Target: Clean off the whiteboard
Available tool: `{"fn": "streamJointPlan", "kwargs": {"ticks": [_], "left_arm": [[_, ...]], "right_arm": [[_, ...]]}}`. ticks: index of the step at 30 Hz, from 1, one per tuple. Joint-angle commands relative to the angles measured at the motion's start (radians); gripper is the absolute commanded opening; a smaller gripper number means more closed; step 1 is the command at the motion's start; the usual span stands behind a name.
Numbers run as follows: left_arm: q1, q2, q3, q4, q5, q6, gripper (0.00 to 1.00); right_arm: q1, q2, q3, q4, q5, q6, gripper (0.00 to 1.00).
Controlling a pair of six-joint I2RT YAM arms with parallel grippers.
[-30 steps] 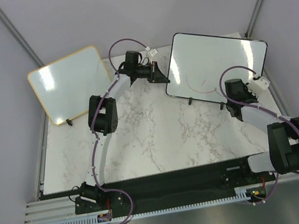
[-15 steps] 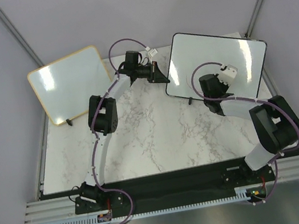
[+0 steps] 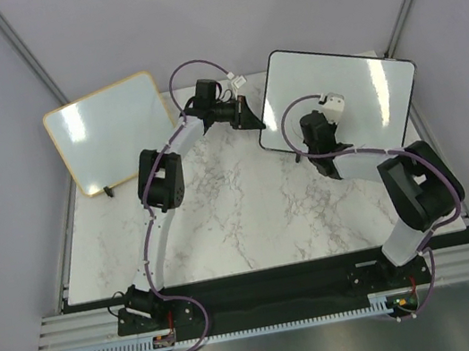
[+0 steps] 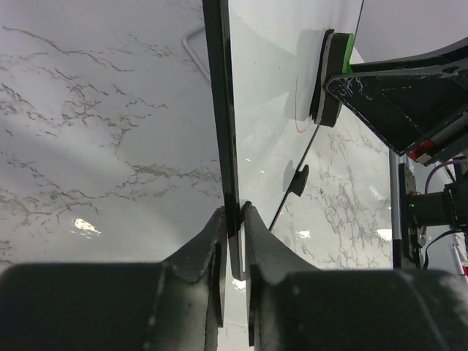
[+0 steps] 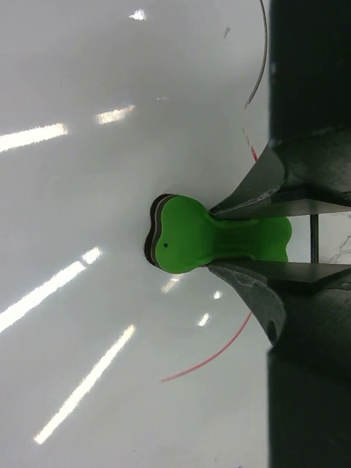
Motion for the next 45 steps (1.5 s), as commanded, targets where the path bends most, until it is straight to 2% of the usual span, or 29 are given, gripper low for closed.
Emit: {"fn": "streamJointPlan", "kwargs": {"ticks": [1,3,6,13,17,19,23,27,34,38,45], "left_arm": [[-0.002,-0.045,0.027,0.051,0.032,0.032,0.20],[-0.007,-0.045,0.027,0.054,0.031,0.031,0.31],[-0.013,-0.042,0.027,0.068,0.031,0.017,0.37],[-0.022,-0.015,0.036,0.108,0.029,-0.030,0.37],[-0.026,-0.005,0.038,0.109,0.029,-0.033,0.29],[-0.031,-0.007,0.036,0.111,0.031,-0.033,0.24],[-0.034,-0.010,0.038,0.111,0.031,-0.035,0.02],[-0.034,-0.010,0.033,0.109,0.023,-0.033,0.02],[-0.033,-0.010,0.032,0.097,0.002,-0.021,0.02],[-0.033,-0.013,0.033,0.097,-0.003,-0.018,0.02],[-0.033,-0.021,0.033,0.097,-0.011,-0.010,0.02]], "right_arm": [[0.003,-0.025,-0.026,0.028,-0.068,-0.053,0.00],[0.003,-0.029,-0.032,0.032,-0.096,-0.078,0.00],[0.003,-0.042,-0.037,0.071,-0.162,-0.164,0.00],[0.003,-0.059,0.017,0.046,-0.170,-0.440,0.00],[0.003,-0.020,0.075,0.006,-0.262,-0.563,0.00],[0.003,0.016,0.147,-0.073,-0.295,-0.606,0.00],[0.003,0.040,0.194,-0.078,-0.361,-0.635,0.00],[0.003,0.067,0.238,-0.093,-0.325,-0.659,0.01],[0.002,0.073,0.217,-0.101,-0.220,-0.650,0.00],[0.003,0.118,0.255,-0.191,-0.248,-0.612,0.00],[0.028,0.092,0.174,-0.159,-0.298,-0.547,0.00]]}}
